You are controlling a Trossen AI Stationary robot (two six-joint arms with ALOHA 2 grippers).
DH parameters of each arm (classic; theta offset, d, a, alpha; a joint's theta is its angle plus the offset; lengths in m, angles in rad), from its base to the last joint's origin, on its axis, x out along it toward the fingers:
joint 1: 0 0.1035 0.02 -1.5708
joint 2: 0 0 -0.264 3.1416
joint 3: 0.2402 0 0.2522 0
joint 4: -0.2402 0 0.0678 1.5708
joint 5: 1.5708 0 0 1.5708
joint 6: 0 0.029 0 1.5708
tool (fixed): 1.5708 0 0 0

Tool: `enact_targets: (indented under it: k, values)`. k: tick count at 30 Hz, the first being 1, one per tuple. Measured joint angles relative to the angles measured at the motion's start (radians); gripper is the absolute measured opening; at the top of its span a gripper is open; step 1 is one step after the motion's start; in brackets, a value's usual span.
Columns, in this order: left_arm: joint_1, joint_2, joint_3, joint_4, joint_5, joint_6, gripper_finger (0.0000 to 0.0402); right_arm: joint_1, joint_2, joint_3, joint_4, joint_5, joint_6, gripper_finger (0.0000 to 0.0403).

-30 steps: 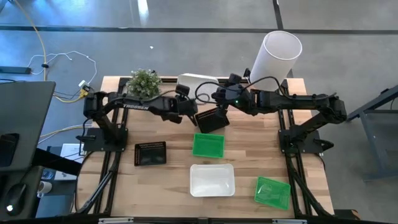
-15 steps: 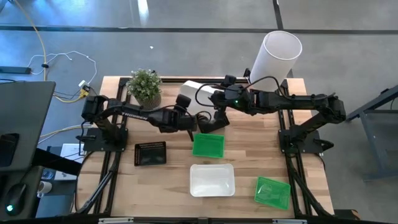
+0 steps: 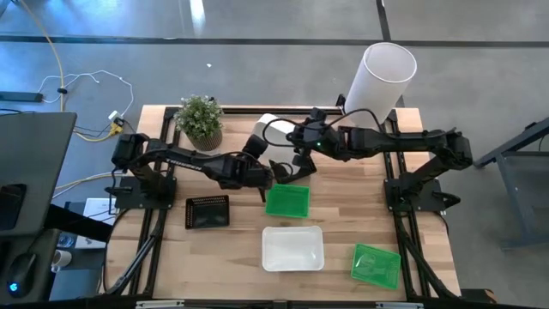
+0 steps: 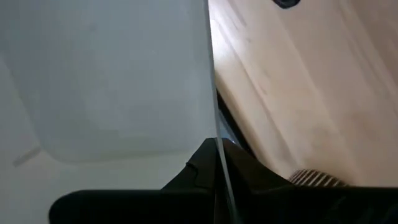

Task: Stack baskets by color
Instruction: Stack the top white bin on the stacked white bin

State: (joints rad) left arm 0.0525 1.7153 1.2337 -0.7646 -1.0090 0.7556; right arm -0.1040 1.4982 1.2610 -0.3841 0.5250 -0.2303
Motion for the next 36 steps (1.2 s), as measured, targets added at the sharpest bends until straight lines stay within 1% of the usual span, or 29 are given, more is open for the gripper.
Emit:
enact_targets:
  k: [2, 5, 8, 12, 14, 17, 20, 23, 26, 33, 36]
  values:
    - [-0.010, 0.000, 0.016, 0.000, -0.023, 0.018, 0.0000, 0.000, 0.005, 0.000, -0.001, 0.011, 0.023, 0.0192]
    - [-0.018, 0.000, 0.035, -0.004, -0.039, 0.059, 0.0000, 0.000, 0.005, 0.000, -0.017, 0.022, 0.057, 0.0158]
    - [-0.021, 0.001, 0.044, -0.009, -0.043, 0.094, 0.0000, -0.001, 0.005, 0.000, -0.027, 0.026, 0.095, 0.0106]
    - [-0.023, 0.001, 0.044, -0.008, -0.029, 0.101, 0.0000, -0.003, 0.005, 0.000, -0.050, 0.031, 0.098, 0.0027]
    - [-0.023, 0.001, 0.044, -0.008, -0.013, 0.091, 0.0000, -0.003, 0.005, 0.000, -0.062, 0.032, 0.100, 0.0009]
    - [-0.021, 0.001, 0.044, -0.003, -0.011, 0.080, 0.0000, -0.003, 0.005, 0.000, -0.063, 0.048, 0.138, 0.0014]
    - [-0.022, 0.001, 0.044, -0.003, -0.012, 0.061, 0.0002, -0.002, 0.005, 0.000, -0.077, 0.046, 0.149, 0.0005]
    - [-0.022, 0.001, 0.044, -0.001, -0.013, 0.031, 0.0015, -0.002, 0.005, 0.000, -0.080, 0.044, 0.160, 0.0006]
    - [-0.022, 0.001, 0.046, 0.004, -0.016, 0.005, 0.0041, -0.002, 0.005, 0.000, -0.085, 0.043, 0.173, 0.0003]
    - [-0.024, 0.001, 0.046, 0.016, -0.016, -0.088, 0.0120, -0.001, 0.005, 0.000, -0.102, 0.033, 0.224, 0.0002]
    - [-0.033, 0.001, 0.047, 0.010, 0.017, -0.128, 0.0140, 0.000, 0.005, 0.000, -0.110, 0.044, 0.234, 0.0001]
